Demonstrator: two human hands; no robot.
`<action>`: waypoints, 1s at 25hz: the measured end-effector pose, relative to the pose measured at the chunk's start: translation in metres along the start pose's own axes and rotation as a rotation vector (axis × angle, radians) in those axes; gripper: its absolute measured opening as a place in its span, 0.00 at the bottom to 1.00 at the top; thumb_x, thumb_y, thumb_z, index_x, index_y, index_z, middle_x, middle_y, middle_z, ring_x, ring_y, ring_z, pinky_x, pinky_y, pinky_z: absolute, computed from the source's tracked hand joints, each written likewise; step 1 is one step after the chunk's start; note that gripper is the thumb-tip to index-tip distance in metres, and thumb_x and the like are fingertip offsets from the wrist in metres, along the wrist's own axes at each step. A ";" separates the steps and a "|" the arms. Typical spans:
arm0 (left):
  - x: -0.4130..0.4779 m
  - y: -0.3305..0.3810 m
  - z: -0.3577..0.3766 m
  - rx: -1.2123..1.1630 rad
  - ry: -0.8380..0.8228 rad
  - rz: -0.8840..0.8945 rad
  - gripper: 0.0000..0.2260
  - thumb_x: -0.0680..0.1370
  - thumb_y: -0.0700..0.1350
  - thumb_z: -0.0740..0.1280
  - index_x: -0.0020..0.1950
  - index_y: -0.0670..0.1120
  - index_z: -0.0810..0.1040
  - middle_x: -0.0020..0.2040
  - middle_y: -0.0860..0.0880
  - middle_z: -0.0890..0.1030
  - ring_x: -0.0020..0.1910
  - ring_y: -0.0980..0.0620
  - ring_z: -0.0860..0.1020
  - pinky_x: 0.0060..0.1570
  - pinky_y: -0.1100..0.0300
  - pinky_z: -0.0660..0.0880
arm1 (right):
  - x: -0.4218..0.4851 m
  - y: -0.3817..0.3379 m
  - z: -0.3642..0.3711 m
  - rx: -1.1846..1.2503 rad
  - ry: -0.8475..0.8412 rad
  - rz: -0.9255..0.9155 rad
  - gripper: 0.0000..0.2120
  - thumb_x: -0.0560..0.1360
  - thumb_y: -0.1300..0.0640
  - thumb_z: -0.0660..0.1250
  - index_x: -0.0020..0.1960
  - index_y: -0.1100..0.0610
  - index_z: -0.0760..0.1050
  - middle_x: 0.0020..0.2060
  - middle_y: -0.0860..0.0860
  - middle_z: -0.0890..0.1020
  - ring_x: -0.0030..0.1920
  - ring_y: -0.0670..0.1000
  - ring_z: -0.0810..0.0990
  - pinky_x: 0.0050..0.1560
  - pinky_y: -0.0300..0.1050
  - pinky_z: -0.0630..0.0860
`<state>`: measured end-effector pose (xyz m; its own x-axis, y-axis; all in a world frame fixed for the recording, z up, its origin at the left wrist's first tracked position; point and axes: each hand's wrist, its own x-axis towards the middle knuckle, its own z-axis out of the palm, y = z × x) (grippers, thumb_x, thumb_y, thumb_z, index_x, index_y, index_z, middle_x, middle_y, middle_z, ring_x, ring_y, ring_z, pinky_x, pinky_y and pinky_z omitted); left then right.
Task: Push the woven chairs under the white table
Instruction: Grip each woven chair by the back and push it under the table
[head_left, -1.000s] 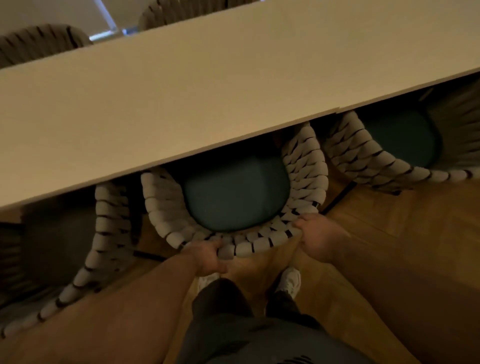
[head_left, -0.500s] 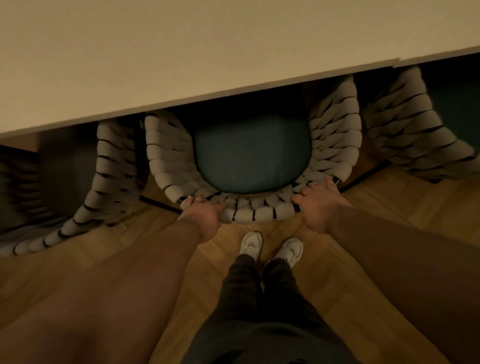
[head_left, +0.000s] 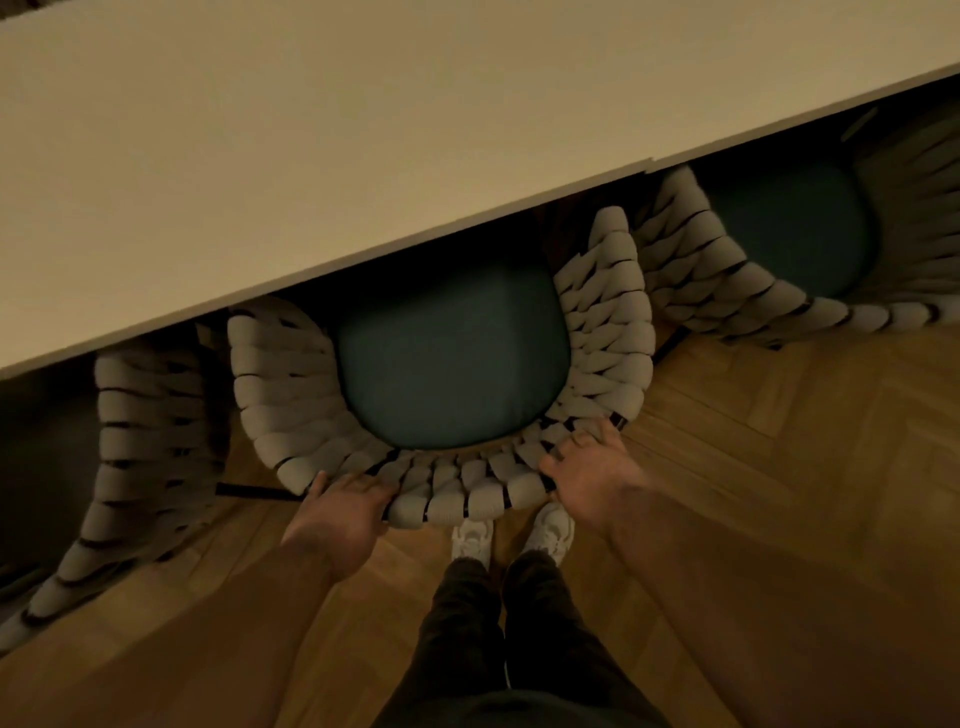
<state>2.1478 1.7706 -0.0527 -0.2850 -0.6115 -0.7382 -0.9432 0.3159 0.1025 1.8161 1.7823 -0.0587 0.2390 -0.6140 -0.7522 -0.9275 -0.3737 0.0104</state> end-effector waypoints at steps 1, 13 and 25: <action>0.001 0.001 -0.001 0.004 -0.009 0.010 0.23 0.83 0.54 0.61 0.78 0.58 0.65 0.77 0.55 0.68 0.78 0.52 0.61 0.79 0.42 0.50 | -0.002 0.002 0.003 0.008 0.007 0.004 0.25 0.84 0.51 0.59 0.80 0.48 0.59 0.76 0.58 0.68 0.77 0.61 0.62 0.78 0.71 0.44; 0.027 0.028 -0.024 0.055 0.009 0.073 0.24 0.84 0.57 0.60 0.80 0.58 0.62 0.78 0.56 0.68 0.78 0.51 0.62 0.79 0.44 0.51 | 0.001 0.053 -0.019 -0.011 0.004 0.017 0.24 0.85 0.48 0.56 0.80 0.48 0.60 0.77 0.57 0.68 0.79 0.60 0.60 0.79 0.70 0.43; 0.027 0.021 -0.019 0.030 -0.156 0.148 0.27 0.82 0.60 0.63 0.80 0.61 0.62 0.77 0.56 0.70 0.73 0.51 0.69 0.73 0.52 0.64 | -0.019 0.026 0.004 -0.056 -0.012 0.048 0.26 0.83 0.54 0.58 0.80 0.50 0.59 0.75 0.59 0.69 0.77 0.63 0.62 0.78 0.73 0.45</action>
<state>2.1170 1.7473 -0.0580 -0.3878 -0.4376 -0.8112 -0.8870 0.4164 0.1994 1.7862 1.7869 -0.0466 0.1912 -0.6241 -0.7576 -0.9200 -0.3829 0.0833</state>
